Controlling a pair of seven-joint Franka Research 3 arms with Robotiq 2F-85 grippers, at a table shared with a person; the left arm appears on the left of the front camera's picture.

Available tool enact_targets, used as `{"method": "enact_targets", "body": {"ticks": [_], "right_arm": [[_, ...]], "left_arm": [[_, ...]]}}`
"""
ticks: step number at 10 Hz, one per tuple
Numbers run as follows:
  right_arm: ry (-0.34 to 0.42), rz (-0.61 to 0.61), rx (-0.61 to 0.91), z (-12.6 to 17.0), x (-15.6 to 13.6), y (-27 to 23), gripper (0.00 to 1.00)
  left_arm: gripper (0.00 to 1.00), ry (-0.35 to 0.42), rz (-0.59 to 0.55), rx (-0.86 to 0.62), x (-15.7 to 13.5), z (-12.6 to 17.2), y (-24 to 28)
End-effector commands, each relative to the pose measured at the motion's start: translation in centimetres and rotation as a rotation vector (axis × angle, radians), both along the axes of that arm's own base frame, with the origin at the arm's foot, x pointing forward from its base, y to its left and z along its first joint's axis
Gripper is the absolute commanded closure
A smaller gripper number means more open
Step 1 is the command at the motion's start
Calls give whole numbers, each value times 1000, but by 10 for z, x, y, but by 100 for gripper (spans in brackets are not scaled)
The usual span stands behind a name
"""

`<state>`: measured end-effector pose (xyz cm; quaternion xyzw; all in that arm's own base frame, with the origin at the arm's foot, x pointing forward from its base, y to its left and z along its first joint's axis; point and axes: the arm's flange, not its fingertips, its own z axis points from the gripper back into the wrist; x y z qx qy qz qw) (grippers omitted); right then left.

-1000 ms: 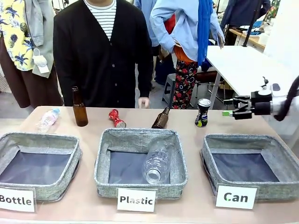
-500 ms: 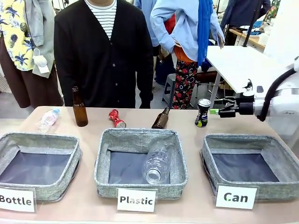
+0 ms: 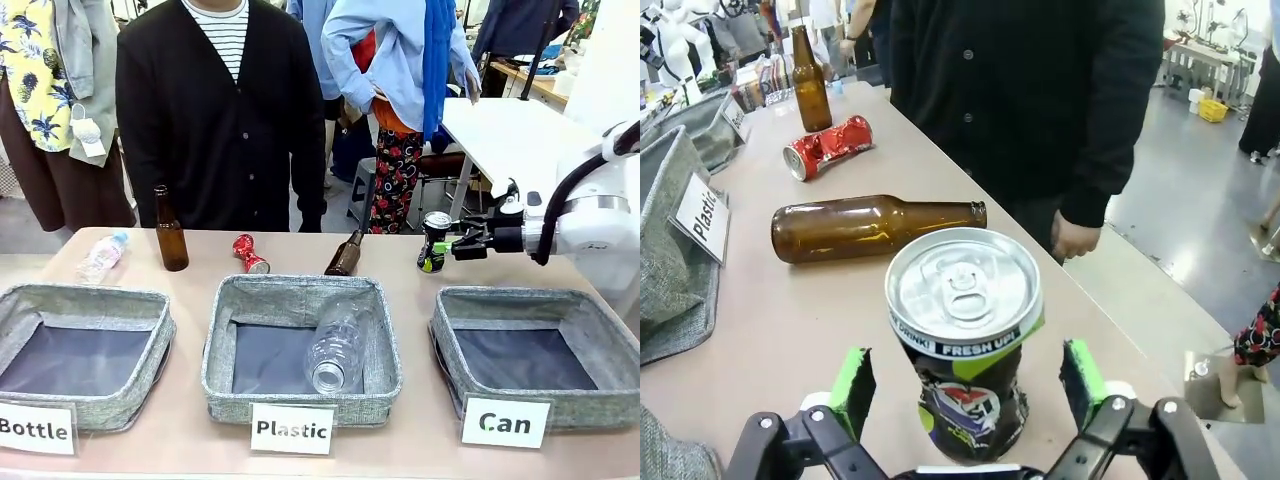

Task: Sort the can waste into the basket.
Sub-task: Pick up the can waste from the table and place it in the right Fabric basket.

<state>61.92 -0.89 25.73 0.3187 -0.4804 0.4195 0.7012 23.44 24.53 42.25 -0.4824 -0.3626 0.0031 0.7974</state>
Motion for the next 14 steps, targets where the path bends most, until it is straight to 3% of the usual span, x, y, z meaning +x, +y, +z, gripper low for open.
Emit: {"method": "enact_targets", "body": {"ticks": [1,3,4,5,6,7,8,11,13,14], "right_arm": [[9,10,20,-1,12,10,0],[30,18,35,-1,14,12,0],[41,18,44,-2,14,11,60],[42,18,44,-2,14,12,60],[45,17,48,-2,14,11,100],[47,16,55,-3,14,11,64],[49,21,62,-3,14,11,100],[31,25,58,11,8,4,100],[44,108,25,71,-25,-27,100],[86,167,-23,108,-57,-52,100]], "left_arm": [[0,-33,-3,-2,0,2,1],[0,-33,-3,-2,0,2,1],[0,-33,-3,-2,0,2,1],[0,-33,-3,-2,0,2,1],[0,-33,-3,-2,0,2,1],[0,-33,-3,-2,0,2,1],[0,-33,-3,-2,0,2,1],[0,-33,-3,-2,0,2,1],[0,-33,-3,-2,0,2,1],[0,-33,-3,-2,0,2,1]]}}
